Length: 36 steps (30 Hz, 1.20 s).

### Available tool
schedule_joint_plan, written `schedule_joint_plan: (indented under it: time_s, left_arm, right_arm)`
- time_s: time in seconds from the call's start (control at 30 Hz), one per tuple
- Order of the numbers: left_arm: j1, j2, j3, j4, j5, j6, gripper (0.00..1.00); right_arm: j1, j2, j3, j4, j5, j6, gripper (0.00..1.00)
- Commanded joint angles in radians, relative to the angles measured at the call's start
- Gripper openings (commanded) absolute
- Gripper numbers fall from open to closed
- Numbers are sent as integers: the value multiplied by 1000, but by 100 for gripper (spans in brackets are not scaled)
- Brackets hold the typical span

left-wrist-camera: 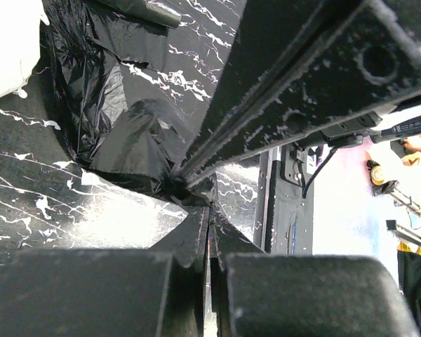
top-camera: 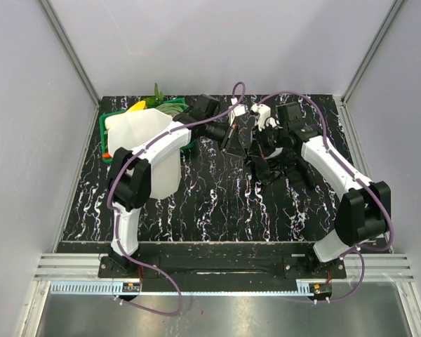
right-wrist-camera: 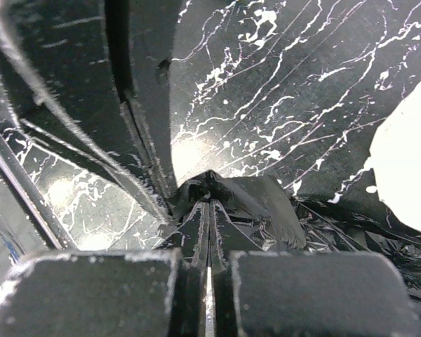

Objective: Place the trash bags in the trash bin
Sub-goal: Unfold the trash bag at the center of the board.

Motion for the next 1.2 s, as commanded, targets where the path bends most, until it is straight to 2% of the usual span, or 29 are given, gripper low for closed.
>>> schedule_joint_plan:
  time_s: [0.0, 0.2, 0.7, 1.0, 1.17]
  left_arm:
    - [-4, -84, -9, -14, 25, 71, 0]
    - [0, -97, -25, -41, -17, 143, 0]
    - [47, -100, 14, -63, -113, 152, 0]
    - [95, -118, 90, -90, -152, 134, 0]
    - [113, -137, 204, -170, -186, 166, 0]
  right_arm:
    - [12, -37, 11, 24, 57, -25, 0]
    - [11, -84, 4, -7, 95, -54, 0]
    - [3, -190, -16, -82, 108, -93, 0]
    - [-86, -225, 60, -143, 48, -76, 0]
    - [-101, -213, 164, -197, 109, -85, 0]
